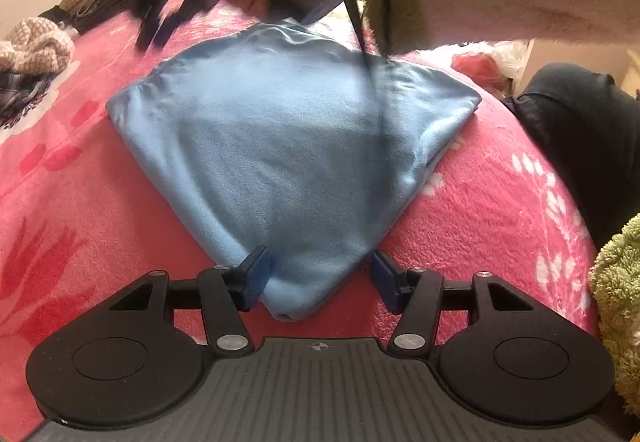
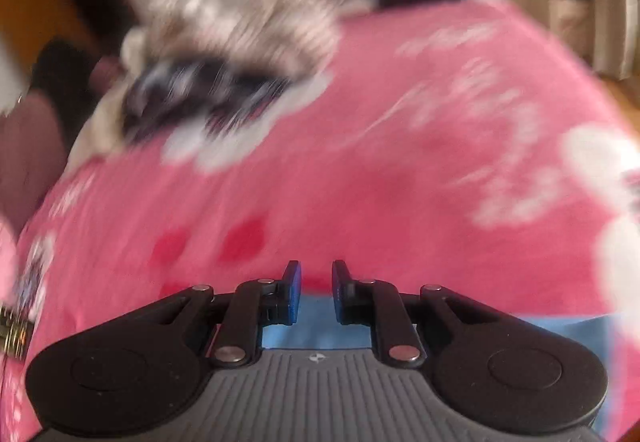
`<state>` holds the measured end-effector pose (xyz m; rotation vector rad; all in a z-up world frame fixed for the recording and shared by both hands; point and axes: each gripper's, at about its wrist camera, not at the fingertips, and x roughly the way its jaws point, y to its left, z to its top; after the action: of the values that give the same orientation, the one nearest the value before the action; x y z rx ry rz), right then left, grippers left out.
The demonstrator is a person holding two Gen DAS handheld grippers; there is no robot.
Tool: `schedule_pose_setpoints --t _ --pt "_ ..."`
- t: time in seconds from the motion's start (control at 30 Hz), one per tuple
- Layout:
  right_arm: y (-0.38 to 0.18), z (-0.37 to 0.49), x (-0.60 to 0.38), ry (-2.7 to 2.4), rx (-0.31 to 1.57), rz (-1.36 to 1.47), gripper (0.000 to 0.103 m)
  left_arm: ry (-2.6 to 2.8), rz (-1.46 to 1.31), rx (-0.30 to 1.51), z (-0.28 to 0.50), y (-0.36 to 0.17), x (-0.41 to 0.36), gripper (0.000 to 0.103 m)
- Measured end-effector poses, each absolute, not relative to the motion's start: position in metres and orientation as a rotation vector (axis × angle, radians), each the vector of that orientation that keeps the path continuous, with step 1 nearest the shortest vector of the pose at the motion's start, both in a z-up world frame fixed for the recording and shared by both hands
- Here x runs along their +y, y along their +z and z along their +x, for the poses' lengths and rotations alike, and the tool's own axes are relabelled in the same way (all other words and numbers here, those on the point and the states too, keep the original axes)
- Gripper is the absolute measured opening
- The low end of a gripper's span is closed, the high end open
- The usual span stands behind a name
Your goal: Fold clothes
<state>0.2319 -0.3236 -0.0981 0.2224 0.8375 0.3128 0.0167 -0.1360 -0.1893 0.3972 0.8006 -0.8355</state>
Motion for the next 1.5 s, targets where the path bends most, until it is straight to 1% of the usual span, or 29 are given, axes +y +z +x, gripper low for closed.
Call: schedule_pose_setpoints --t 0.13,0.23,0.3,0.43,0.57,0.73,0.87,1.03,1.27,1.4,1.5 --pt "-0.055 0.182 -0.375 0.297 0.763 0.234 0.018 -0.834 0.397 0.797 0.015 -0.189 -0.136 0.055" --pt "-0.033 0.137 -0.413 0.276 0.759 0.265 0.018 -0.816 0.411 0.795 0.014 -0.186 -0.136 0.055" --pt "-0.030 0.107 -0.427 0.259 0.775 0.267 0.018 -0.802 0.420 0.794 0.013 -0.185 -0.135 0.055" --pt "-0.040 0.061 -0.435 0.260 0.825 0.247 0.018 -0.749 0.434 0.795 0.013 -0.179 -0.134 0.055" --pt "-0.073 0.030 -0.426 0.266 0.915 0.279 0.018 -0.726 0.443 0.808 0.013 -0.176 -0.139 0.055" --pt "-0.109 -0.004 -0.417 0.169 1.058 0.182 0.018 -0.717 0.491 0.864 0.008 -0.182 -0.142 0.055" --pt "-0.103 -0.035 -0.432 0.132 1.062 0.245 0.018 -0.700 0.501 0.887 0.006 -0.178 -0.135 0.055" --pt "-0.090 -0.048 -0.437 0.126 1.002 0.298 0.018 -0.642 0.488 0.892 0.010 -0.168 -0.125 0.055" --pt "-0.093 -0.038 -0.389 0.310 0.986 0.274 0.018 -0.611 0.490 0.889 0.011 -0.171 -0.128 0.055" --pt "-0.095 -0.040 -0.354 0.392 0.984 0.181 0.018 -0.603 0.504 0.874 0.007 -0.175 -0.132 0.055" --pt "-0.093 -0.046 -0.329 0.457 0.949 0.037 0.018 -0.589 0.494 0.853 0.007 -0.172 -0.130 0.055"
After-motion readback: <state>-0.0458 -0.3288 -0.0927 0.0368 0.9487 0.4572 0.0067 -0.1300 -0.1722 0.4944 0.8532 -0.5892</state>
